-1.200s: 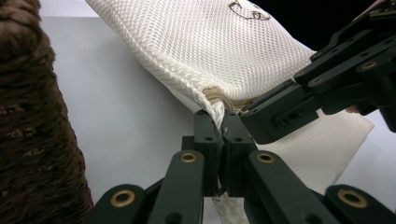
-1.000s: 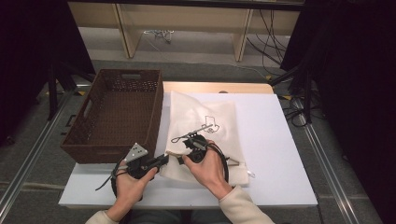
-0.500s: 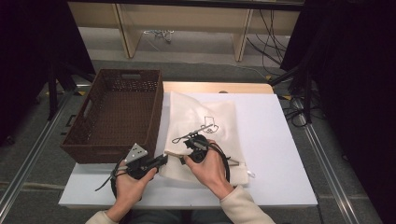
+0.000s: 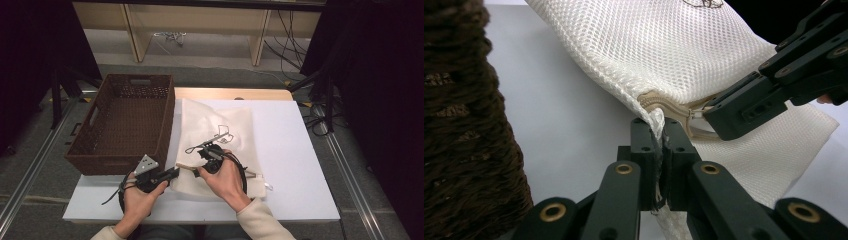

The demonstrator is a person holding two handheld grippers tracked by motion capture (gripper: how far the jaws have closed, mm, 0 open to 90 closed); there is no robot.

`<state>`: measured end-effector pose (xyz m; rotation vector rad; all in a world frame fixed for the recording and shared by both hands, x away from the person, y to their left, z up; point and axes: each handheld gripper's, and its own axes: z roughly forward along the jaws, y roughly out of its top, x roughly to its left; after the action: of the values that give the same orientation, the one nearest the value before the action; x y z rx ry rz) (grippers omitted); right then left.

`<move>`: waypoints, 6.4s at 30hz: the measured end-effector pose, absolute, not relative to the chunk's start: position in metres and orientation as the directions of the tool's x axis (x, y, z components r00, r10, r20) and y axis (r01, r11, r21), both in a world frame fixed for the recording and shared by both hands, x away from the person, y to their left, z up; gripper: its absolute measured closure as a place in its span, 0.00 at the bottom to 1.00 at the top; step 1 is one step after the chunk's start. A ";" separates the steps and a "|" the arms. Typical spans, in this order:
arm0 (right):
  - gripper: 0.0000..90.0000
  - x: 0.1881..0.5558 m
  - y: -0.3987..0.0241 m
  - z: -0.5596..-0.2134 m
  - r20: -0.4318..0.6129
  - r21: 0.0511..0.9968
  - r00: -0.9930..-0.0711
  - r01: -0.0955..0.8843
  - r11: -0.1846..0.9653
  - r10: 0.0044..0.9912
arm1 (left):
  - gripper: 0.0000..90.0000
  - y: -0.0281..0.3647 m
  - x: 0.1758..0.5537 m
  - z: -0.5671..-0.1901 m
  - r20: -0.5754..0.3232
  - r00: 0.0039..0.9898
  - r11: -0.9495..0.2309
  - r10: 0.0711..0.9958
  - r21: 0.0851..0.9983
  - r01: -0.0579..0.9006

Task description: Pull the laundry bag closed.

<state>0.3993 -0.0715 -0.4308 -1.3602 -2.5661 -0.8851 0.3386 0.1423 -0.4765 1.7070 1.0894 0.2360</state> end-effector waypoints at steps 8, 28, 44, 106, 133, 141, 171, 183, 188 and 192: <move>0.97 0.400 -0.077 -0.430 0.338 0.435 -0.586 0.791 0.430 0.736 | 0.95 0.143 0.338 -0.475 -0.330 0.559 -0.030 0.761 0.843 0.538; 0.97 0.401 -0.082 -0.429 0.334 0.421 -0.576 0.799 0.429 0.746 | 0.95 0.145 0.338 -0.475 -0.316 0.560 -0.045 0.766 0.842 0.537; 0.97 0.400 -0.087 -0.426 0.333 0.431 -0.571 0.800 0.417 0.750 | 0.95 0.139 0.334 -0.475 -0.389 0.552 -0.006 0.737 0.814 0.581; 0.97 0.397 -0.108 -0.422 0.308 0.402 -0.501 0.839 0.367 0.809 | 0.95 0.143 0.339 -0.477 -0.305 0.576 -0.064 0.758 0.845 0.531; 0.97 0.397 -0.116 -0.421 0.295 0.410 -0.489 0.841 0.354 0.821 | 0.95 0.146 0.340 -0.476 -0.273 0.562 -0.074 0.781 0.852 0.517; 0.97 0.395 -0.116 -0.419 0.307 0.399 -0.466 0.855 0.332 0.830 | 0.95 0.146 0.340 -0.476 -0.272 0.564 -0.076 0.780 0.853 0.517; 0.97 0.397 -0.124 -0.420 0.291 0.398 -0.467 0.853 0.338 0.835 | 0.95 0.146 0.340 -0.476 -0.272 0.564 -0.074 0.779 0.855 0.513; 0.97 0.397 -0.127 -0.420 0.290 0.397 -0.457 0.857 0.329 0.841 | 0.95 0.145 0.340 -0.476 -0.268 0.564 -0.076 0.781 0.856 0.512; 0.97 0.397 -0.128 -0.420 0.290 0.396 -0.455 0.858 0.327 0.842 | 0.95 0.145 0.340 -0.476 -0.271 0.563 -0.071 0.781 0.856 0.511; 0.97 0.397 -0.129 -0.420 0.286 0.402 -0.459 0.854 0.330 0.841 | 0.95 0.146 0.340 -0.475 -0.268 0.559 -0.073 0.785 0.855 0.513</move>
<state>0.3972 -0.1290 -0.4202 -1.6198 -2.5404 -0.7931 0.3395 0.1457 -0.4754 1.7335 1.0845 0.3203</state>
